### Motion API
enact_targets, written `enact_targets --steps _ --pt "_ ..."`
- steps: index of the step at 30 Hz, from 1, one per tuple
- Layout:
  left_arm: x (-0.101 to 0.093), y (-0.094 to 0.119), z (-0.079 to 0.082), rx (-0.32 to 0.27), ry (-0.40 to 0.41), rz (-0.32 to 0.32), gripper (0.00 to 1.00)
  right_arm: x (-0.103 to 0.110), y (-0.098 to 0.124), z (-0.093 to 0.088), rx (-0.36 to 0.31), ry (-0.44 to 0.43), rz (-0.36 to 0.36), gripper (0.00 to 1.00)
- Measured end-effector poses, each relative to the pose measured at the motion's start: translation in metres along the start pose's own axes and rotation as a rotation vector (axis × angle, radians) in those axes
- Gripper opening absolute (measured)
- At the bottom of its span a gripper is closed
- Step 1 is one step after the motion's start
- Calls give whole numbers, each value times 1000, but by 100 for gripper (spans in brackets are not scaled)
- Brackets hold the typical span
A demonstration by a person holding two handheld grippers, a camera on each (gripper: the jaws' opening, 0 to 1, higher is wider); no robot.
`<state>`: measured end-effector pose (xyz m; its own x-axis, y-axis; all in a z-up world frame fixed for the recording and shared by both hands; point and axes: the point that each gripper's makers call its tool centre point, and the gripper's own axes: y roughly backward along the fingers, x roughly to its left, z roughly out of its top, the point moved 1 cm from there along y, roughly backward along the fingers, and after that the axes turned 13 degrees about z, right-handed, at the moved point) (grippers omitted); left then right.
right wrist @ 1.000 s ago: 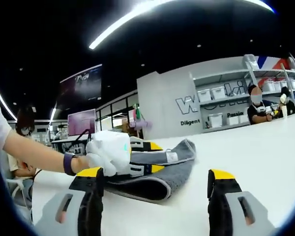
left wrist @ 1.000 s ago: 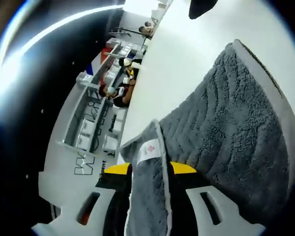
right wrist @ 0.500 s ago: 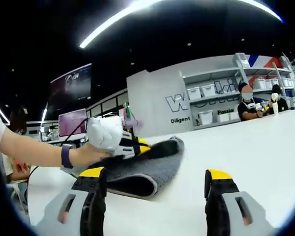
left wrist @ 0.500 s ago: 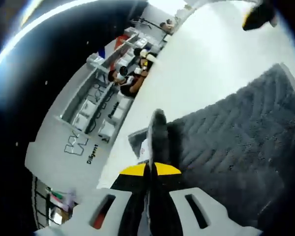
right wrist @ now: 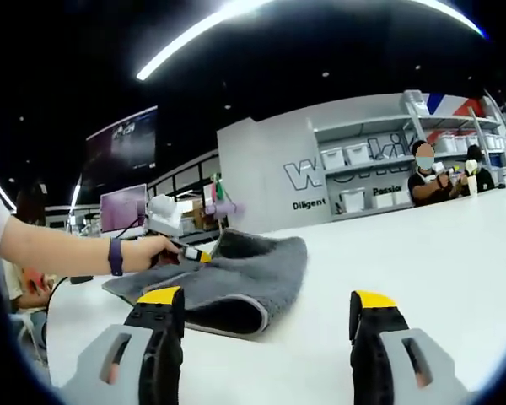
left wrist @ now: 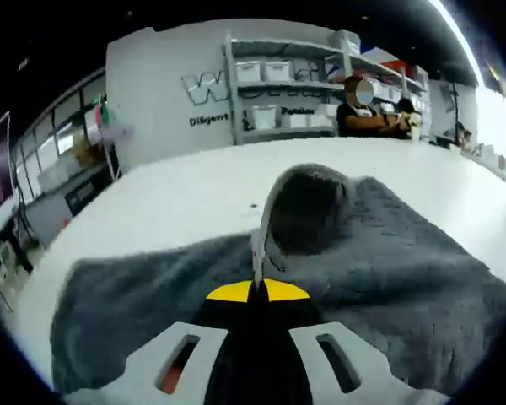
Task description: Fold the towel on the table until its edges align and the towel forms a compact rectangular stack.
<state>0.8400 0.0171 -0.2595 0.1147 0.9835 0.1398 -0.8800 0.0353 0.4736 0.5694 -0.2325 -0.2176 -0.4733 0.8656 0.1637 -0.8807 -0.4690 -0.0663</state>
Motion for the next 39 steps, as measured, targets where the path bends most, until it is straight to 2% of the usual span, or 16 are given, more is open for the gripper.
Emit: enact_targets --steps 2,4,14,17,20,22,24,27,29,31,34,36,39 --pt "-3 -2 -5 -14 -1 -19 3 0 0 -1 6 3 -2 81" --pt "-6 -1 -2 -32 19 -37 3 0 0 -1 10 5 -2 81" --pt "-4 3 -3 -31 70 -83 5 -2 -1 -3 22 9 -7 80" --pt "-3 10 0 -90 83 -105 9 -2 -1 -4 26 11 -6 80" --pt "-4 16 3 -163 50 -173 16 -2 -1 -4 29 13 -7 80" --pt "4 22 1 -183 52 -168 23 -2 -2 -4 30 14 -7 80" --pt "15 32 1 -212 128 -169 25 -2 -2 -5 33 16 -7 80" --pt "33 54 2 -270 221 -227 28 -1 -3 -5 34 18 -6 80" --pt "45 65 0 -294 234 -240 30 -1 -3 -5 36 18 -5 80" --pt "58 79 -2 -329 222 -270 32 0 -4 -5 36 20 -2 80" --pt "76 98 -5 -403 137 -300 38 2 -5 -6 40 20 7 80" --pt "93 110 -12 -444 58 -298 50 3 -7 -6 38 18 18 80" --pt "107 123 -20 -485 74 -348 69 7 -10 -6 34 10 37 80"
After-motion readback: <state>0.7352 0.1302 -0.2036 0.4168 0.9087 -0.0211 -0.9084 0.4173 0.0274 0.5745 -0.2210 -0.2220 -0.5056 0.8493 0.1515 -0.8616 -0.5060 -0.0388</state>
